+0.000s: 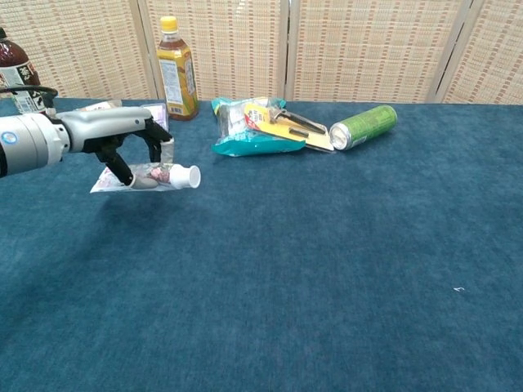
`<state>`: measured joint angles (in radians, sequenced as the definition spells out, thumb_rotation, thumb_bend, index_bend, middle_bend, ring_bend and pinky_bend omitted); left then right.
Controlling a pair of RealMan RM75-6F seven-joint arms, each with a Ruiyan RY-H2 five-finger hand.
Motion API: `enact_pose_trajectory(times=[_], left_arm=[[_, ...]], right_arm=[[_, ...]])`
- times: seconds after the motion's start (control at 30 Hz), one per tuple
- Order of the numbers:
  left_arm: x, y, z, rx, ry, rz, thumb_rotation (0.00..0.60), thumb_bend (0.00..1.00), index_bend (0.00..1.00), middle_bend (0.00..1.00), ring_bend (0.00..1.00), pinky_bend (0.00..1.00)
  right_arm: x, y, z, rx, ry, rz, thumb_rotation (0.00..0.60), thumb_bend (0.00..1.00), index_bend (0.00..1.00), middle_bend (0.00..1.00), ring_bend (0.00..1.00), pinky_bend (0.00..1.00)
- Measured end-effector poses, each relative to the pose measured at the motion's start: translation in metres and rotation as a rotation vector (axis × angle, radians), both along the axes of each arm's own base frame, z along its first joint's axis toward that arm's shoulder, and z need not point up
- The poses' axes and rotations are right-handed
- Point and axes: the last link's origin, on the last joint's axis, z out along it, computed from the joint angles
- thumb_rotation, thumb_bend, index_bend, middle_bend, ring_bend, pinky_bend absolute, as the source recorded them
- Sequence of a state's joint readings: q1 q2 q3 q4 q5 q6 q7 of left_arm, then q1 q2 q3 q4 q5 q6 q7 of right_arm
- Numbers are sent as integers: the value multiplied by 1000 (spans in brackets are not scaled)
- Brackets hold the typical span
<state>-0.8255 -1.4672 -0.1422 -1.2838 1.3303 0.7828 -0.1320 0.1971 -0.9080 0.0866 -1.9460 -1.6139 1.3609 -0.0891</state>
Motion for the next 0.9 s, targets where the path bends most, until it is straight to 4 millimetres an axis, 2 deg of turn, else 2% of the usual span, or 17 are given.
enact_pose_trajectory(times=[0.2,0.4,0.63,0.9], left_arm=[[18,-13,26,-31,-30,6,600,371,559,612,363,0],[37,-27,41,-66,-49,17,600,377,562,617,364,0],[60,-38,48,-125,-94,41,600,382,565,621,366,0],[81,-41,48,-174,-142,68,600,384,566,622,367,0]], right_arm=[[30,-17,-25,88,10,138,600,317,251,107,0,0],[65,-28,-54,155,31,289,600,318,251,107,0,0],[102,-32,-86,187,72,433,600,318,251,107,0,0],[123,-34,-110,191,103,514,600,318,251,101,0,0]])
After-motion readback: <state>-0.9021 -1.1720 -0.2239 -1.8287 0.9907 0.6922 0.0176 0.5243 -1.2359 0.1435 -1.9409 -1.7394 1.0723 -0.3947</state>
